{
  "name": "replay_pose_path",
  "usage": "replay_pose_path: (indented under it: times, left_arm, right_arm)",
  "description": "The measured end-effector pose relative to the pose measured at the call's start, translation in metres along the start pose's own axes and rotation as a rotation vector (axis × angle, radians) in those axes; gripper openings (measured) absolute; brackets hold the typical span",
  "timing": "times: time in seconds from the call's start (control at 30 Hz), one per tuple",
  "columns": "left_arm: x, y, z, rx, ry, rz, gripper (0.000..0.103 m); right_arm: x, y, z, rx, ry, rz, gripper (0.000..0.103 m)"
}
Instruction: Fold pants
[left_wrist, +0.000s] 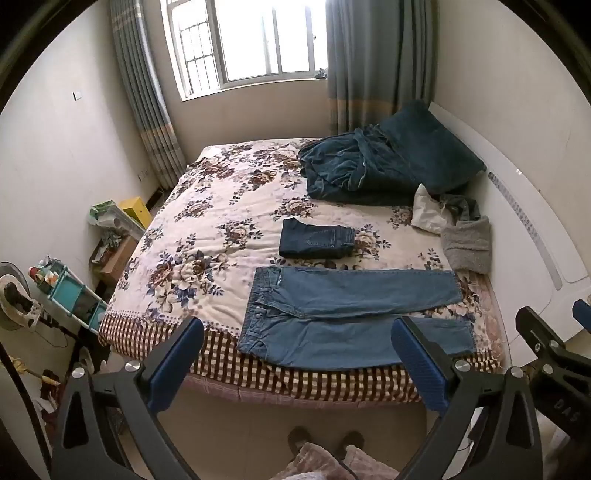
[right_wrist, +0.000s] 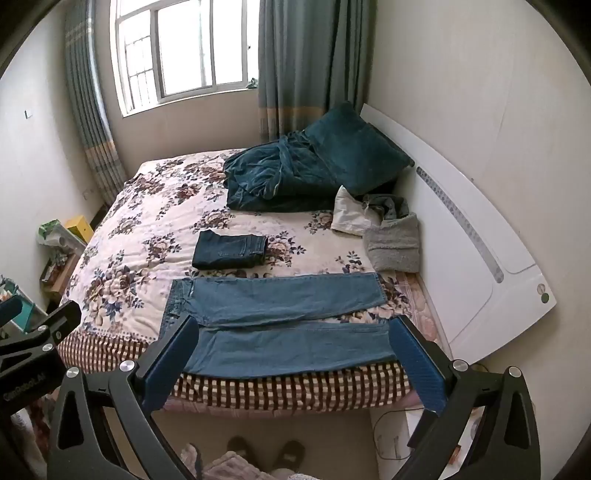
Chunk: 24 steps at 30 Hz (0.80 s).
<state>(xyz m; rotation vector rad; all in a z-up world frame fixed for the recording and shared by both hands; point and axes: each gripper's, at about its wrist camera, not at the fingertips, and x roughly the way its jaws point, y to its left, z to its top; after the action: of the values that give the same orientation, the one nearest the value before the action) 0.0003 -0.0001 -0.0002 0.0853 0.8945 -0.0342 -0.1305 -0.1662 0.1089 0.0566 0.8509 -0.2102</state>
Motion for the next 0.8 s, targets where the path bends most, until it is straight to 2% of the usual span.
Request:
replay_pose_path:
  times: [0.8]
  left_arm:
    - [-0.0004, -0.001, 0.0016, -0.001, -0.017, 0.001, 0.103]
  right_arm:
    - [-0.0011, 0.0018, -0.0002, -0.008, 0.002, -0.009, 0.103]
